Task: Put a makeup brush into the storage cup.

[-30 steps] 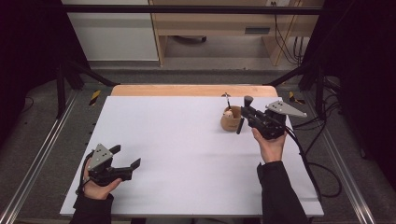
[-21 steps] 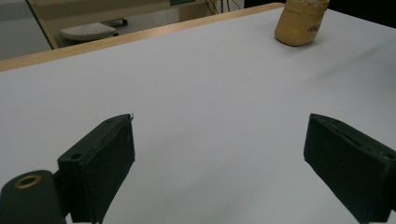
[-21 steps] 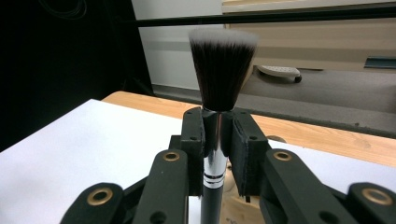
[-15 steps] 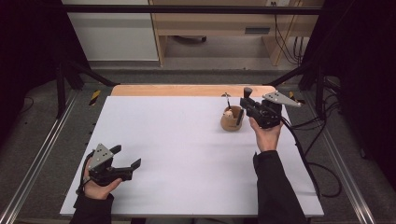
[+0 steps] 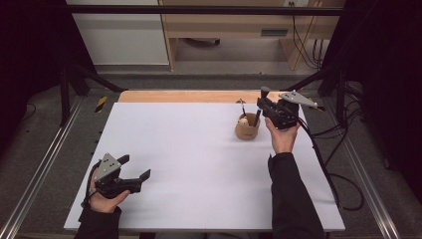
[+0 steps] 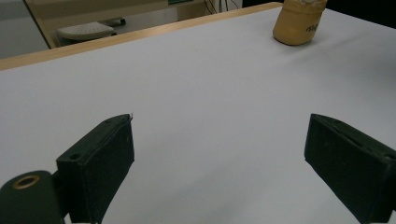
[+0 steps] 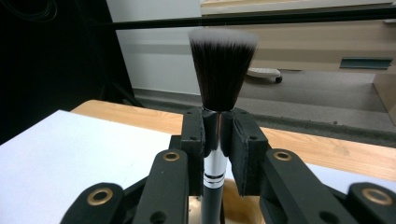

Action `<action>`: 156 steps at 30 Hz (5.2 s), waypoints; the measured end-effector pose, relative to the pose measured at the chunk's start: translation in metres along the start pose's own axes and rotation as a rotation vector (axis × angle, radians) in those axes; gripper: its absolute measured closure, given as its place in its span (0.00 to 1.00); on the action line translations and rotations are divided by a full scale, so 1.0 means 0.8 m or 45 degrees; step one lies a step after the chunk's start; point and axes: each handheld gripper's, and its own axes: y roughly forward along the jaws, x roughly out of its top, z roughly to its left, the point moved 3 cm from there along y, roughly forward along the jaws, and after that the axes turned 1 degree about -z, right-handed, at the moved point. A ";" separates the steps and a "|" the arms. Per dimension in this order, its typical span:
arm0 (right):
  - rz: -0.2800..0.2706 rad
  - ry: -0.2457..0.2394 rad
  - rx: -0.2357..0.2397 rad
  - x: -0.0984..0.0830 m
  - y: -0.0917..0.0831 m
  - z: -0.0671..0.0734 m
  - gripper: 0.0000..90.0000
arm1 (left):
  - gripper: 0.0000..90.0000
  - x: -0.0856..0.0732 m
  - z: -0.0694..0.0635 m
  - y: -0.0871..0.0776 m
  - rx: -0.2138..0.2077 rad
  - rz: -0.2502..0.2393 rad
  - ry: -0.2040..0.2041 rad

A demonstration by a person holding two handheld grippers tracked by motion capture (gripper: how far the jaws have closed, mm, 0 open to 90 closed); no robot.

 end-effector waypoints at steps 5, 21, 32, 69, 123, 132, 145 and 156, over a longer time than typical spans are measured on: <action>-0.005 0.005 -0.014 0.001 0.007 -0.005 0.86 | 0.08 0.000 0.000 0.000 -0.002 0.002 0.000; -0.002 0.014 -0.060 -0.002 0.032 -0.016 0.86 | 0.08 0.000 0.001 0.000 -0.006 -0.001 0.000; 0.015 0.032 -0.069 -0.011 0.048 -0.017 0.86 | 0.08 0.001 0.001 -0.001 -0.009 -0.004 0.001; 0.161 0.064 -0.095 -0.061 0.078 -0.025 0.86 | 0.08 0.001 0.002 -0.001 -0.007 -0.008 -0.003; 0.198 -0.043 0.175 -0.066 -0.039 0.013 0.22 | 0.08 0.000 0.003 -0.001 0.000 0.002 -0.010; 0.233 -0.121 0.171 -0.080 -0.060 0.025 0.07 | 0.08 -0.001 0.003 -0.001 0.000 0.004 -0.011; 0.221 -0.127 0.205 -0.095 -0.087 0.032 0.05 | 0.07 0.000 0.002 -0.001 -0.005 0.005 -0.013; 0.198 -0.141 0.210 -0.112 -0.110 0.027 0.05 | 0.07 -0.001 0.002 0.000 -0.006 0.002 -0.026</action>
